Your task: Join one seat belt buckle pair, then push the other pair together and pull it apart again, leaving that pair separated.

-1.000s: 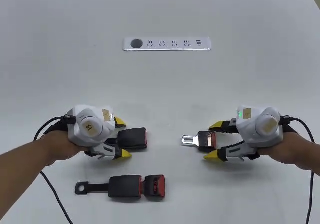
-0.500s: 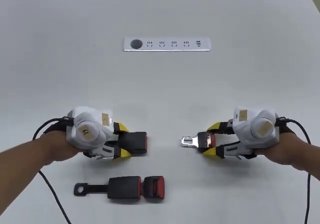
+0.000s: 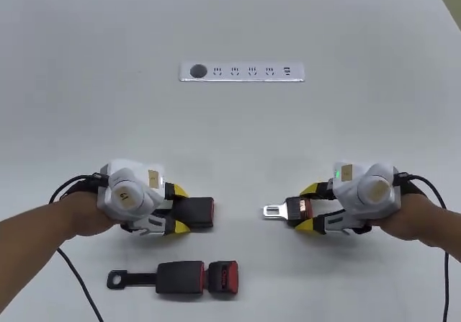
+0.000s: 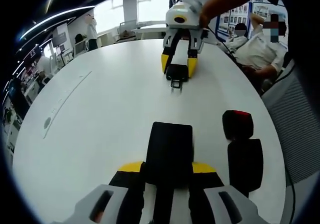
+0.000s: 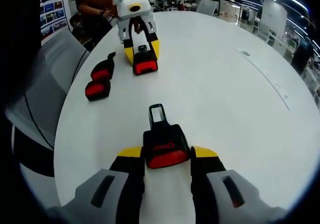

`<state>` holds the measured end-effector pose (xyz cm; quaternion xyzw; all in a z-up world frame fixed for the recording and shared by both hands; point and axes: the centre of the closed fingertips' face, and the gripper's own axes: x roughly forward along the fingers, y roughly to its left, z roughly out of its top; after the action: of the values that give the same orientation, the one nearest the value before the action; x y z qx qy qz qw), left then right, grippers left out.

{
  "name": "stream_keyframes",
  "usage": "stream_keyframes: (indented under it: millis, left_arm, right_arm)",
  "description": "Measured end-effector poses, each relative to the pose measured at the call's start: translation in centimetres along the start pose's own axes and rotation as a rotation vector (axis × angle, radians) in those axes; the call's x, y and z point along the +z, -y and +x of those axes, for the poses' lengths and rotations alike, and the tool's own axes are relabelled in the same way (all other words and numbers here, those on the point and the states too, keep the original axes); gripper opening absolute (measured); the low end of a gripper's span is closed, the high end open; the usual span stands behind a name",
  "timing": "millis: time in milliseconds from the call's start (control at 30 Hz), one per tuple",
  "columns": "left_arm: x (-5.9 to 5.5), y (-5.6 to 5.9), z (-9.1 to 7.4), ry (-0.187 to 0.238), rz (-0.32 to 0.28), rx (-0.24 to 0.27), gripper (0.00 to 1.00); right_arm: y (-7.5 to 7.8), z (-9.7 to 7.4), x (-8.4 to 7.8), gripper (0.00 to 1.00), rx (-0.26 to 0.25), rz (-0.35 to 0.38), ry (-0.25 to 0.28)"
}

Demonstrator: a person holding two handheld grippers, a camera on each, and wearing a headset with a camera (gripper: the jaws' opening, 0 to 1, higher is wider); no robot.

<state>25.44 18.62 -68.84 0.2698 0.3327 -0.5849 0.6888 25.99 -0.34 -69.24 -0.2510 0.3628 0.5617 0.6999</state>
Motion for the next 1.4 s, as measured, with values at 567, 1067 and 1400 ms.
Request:
stream_keyframes:
  millis: [567, 1067, 1400]
  left_arm:
    - [0.0, -0.2, -0.1, -0.014, -0.027, 0.01, 0.35]
    - [0.0, -0.2, 0.2, -0.016, -0.046, 0.021, 0.35]
    - [0.0, -0.1, 0.2, -0.022, -0.043, 0.021, 0.35]
  right_arm:
    - [-0.3, 1.1, 1.2, 0.34, 0.005, -0.008, -0.014]
    - [-0.6, 2.4, 3.9, 0.34, 0.028, -0.033, 0.023]
    - [-1.1, 3.9, 5.6, 0.34, 0.033, -0.042, 0.047]
